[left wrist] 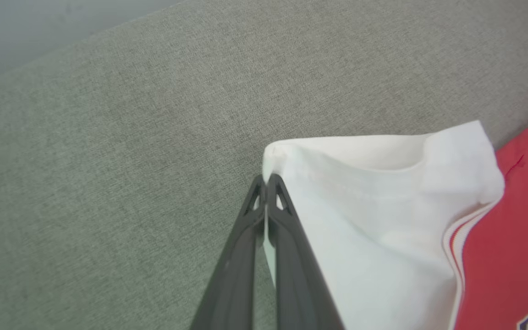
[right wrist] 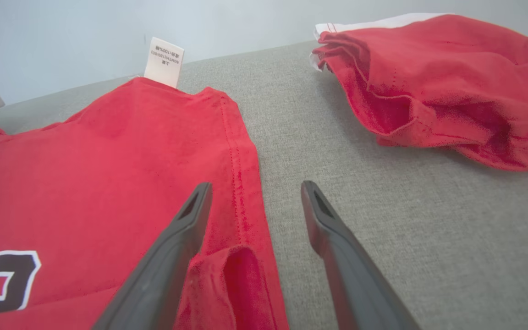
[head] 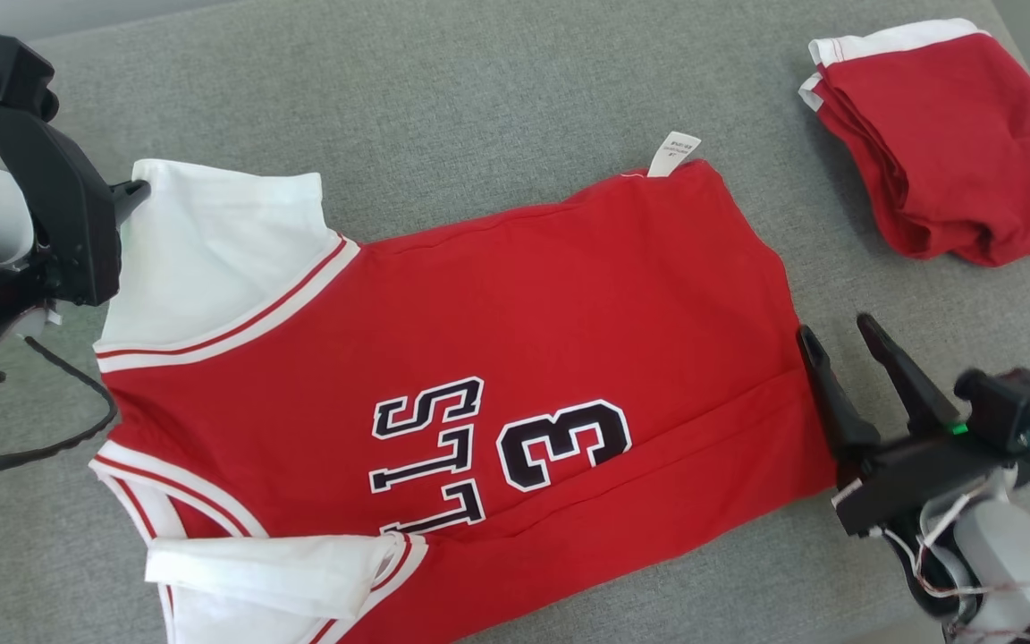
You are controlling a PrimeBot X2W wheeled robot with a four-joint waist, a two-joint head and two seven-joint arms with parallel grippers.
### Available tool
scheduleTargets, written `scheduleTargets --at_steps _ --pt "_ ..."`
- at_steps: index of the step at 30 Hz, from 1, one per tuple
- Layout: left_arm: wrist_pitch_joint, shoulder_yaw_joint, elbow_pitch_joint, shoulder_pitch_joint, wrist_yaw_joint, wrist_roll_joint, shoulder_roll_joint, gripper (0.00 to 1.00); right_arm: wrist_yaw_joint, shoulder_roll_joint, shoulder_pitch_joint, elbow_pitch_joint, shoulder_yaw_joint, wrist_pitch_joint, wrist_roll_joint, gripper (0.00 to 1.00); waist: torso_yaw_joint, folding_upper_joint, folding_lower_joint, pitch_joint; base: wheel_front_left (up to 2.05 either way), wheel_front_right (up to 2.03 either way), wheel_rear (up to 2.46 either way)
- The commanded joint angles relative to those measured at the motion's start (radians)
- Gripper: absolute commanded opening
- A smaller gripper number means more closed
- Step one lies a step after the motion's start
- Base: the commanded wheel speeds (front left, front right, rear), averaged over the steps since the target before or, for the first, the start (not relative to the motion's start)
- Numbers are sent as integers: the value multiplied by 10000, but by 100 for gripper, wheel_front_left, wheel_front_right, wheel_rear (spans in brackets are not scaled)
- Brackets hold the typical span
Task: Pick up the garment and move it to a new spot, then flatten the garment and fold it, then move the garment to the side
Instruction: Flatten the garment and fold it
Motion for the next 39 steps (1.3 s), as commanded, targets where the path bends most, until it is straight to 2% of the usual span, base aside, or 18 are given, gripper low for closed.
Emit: scheduleTargets --at_steps 1,6,12,18,24,29,30,31,32,33,35,36,38,39 --pt "-38 -35 13 118 6 -36 58 0 -11 -51 -133 15 59 -8 -12 100 38 0 0 -40 0 0 0" --pt "-289 -196 -39 50 3 -202 197 0 -11 -214 -1353 346 643 636 460 100 135 0 0 -98 0 0 0" --pt "-363 -376 -65 -220 1 -320 222 0 -9 -209 -3316 1185 1221 2390 1188 100 352 0 0 -34 0 0 0" --pt "-400 -640 -150 -477 2 -392 335 0 -9 -113 -5210 2655 1988 4431 1809 100 661 0 0 122 0 0 0" --pt "-426 -836 -199 -550 1 -510 473 0 -9 119 -6255 3807 2778 5255 1736 100 797 0 0 205 0 0 0" --pt "-458 -947 -228 -644 1 -615 571 0 -9 383 -6680 4575 3560 5495 1731 100 848 0 0 253 0 0 0" --pt "-459 -975 -236 -654 3 -631 573 0 -9 435 -6745 4711 3685 5453 1769 97 860 0 0 263 0 0 0" --pt "-452 -1006 -239 -659 3 -645 579 0 -9 487 -6786 4806 3790 5391 1808 89 870 0 0 271 0 0 0" --pt "-455 -1032 -239 -661 3 -662 588 0 -9 531 -6817 4906 3894 5331 1847 68 875 0 0 275 0 0 0" --pt "-463 -1058 -237 -661 3 -669 599 0 -9 556 -6871 4995 4028 5296 1862 54 879 0 0 276 0 0 0" --pt "-496 -1107 -223 -664 3 -691 629 0 -9 589 -6976 5117 4227 5209 1943 33 874 0 0 267 0 0 0" --pt "-513 -1130 -215 -663 3 -702 649 0 -9 591 -7062 5151 4346 5122 1956 26 867 0 0 258 0 0 0" --pt "-556 -1168 -207 -652 2 -718 664 0 -9 554 -7233 5207 4535 4991 2046 0 853 0 0 230 0 0 0" --pt "-630 -1187 -219 -644 2 -717 684 0 -9 522 -7316 5246 4623 4914 2062 0 846 0 0 211 0 0 0"
